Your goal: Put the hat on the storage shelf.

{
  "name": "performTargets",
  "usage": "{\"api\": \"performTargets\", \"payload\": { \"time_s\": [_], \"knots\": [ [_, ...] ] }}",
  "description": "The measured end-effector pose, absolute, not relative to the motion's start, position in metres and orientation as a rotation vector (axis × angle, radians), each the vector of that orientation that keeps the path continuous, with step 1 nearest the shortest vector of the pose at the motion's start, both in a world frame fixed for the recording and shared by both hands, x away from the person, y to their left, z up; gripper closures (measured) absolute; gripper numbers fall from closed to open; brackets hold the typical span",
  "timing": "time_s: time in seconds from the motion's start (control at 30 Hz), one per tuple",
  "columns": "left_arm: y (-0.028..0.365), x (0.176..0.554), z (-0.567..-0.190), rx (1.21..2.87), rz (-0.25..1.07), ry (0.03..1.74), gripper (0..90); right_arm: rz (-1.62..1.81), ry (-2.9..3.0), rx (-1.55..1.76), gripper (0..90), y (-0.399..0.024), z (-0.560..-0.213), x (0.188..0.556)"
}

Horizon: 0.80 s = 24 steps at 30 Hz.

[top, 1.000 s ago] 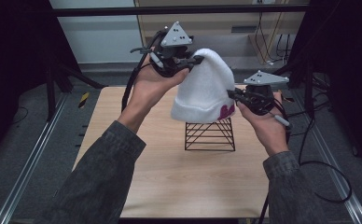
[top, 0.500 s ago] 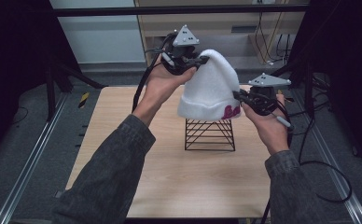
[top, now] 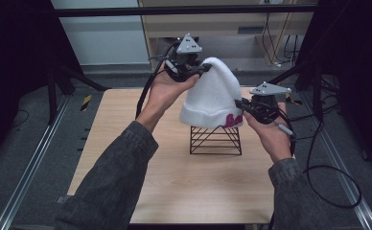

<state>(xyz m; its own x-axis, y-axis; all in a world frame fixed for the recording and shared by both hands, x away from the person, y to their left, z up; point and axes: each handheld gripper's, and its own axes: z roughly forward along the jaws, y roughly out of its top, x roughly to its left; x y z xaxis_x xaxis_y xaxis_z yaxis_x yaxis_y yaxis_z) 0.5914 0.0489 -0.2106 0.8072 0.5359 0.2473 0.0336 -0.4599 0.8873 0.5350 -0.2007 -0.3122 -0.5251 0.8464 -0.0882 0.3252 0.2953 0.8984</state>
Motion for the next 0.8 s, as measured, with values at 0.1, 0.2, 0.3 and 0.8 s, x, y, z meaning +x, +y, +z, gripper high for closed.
{"api": "performTargets", "payload": {
  "time_s": [0.1, 0.2, 0.3, 0.8],
  "knots": [
    [0.048, 0.59, -0.214, 1.988, 0.623, 0.42, 80.0, 1.188, 2.008, 1.044, 82.6, -0.201, -0.315, 0.533],
    [0.048, 0.59, -0.218, 1.993, 0.62, 0.422, 79.9, 1.185, 2.014, 1.043, 82.6, -0.201, -0.319, 0.532],
    [0.047, 0.59, -0.222, 2.002, 0.614, 0.421, 79.8, 1.178, 2.029, 1.049, 82.6, -0.202, -0.323, 0.531],
    [0.043, 0.585, -0.239, 2.042, 0.58, 0.412, 79.5, 1.145, 2.066, 1.078, 82.6, -0.209, -0.339, 0.526]
  ]
}}
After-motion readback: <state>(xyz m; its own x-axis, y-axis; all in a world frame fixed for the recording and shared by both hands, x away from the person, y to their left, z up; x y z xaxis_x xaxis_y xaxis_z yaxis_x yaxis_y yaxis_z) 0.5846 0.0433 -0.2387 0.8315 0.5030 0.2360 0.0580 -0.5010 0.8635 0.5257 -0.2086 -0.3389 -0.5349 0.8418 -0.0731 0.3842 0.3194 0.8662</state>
